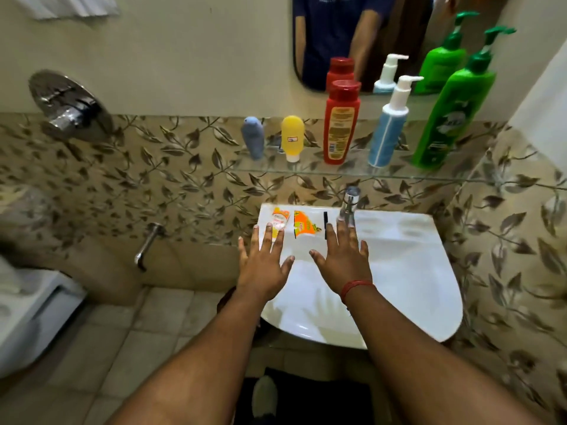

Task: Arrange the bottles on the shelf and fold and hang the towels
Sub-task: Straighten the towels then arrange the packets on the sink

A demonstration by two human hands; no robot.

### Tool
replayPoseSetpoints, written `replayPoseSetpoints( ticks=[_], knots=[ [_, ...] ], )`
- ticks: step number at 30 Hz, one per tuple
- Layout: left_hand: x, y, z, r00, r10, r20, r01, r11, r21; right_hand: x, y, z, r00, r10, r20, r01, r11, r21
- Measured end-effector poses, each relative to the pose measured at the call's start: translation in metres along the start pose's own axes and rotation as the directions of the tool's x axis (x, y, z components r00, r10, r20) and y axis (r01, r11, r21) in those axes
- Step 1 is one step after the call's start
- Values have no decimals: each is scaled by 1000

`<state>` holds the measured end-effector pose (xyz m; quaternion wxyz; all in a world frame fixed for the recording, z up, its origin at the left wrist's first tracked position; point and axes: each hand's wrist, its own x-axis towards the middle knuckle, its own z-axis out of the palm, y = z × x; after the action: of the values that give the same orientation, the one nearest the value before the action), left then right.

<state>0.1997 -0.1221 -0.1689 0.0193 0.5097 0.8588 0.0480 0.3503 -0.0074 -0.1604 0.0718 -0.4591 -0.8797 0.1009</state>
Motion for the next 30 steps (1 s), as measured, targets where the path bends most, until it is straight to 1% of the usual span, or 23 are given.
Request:
replayPoseSetpoints(
  ticks=[3,6,13,16,18,20,22,26,28,30],
  knots=[
    [21,-21,16,999,-21,30,21,1000,-12,20,-13,22,999,5,34,-4,1000,-8],
    [48,-40,34,998,-11,60,12,1000,-11,40,-22,44,996,15,85,-11,999,-44],
    [113,-52,69,985,121,122,-127,991,42,81,-33,85,988,47,146,-23,986,-163],
    [128,-54,81,979,137,152,-148,987,66,95,-28,97,984,51,173,-7,969,-247],
    [136,-54,88,973,157,172,-176,979,106,105,-22,104,986,52,160,-2,955,-296],
    [140,-53,92,963,211,167,-237,959,155,113,-18,107,990,25,138,22,945,-326],
    [144,-51,95,961,245,128,-266,946,186,120,-17,108,994,-32,109,67,938,-340],
    [148,-51,101,977,212,37,-214,952,218,128,-13,107,989,-127,72,145,919,-367],
    [148,-51,109,972,235,17,-233,944,236,132,-9,111,980,-191,61,200,902,-384],
    [148,-52,115,965,262,-20,-250,938,239,134,-6,111,971,-237,20,226,895,-383]
  ],
)
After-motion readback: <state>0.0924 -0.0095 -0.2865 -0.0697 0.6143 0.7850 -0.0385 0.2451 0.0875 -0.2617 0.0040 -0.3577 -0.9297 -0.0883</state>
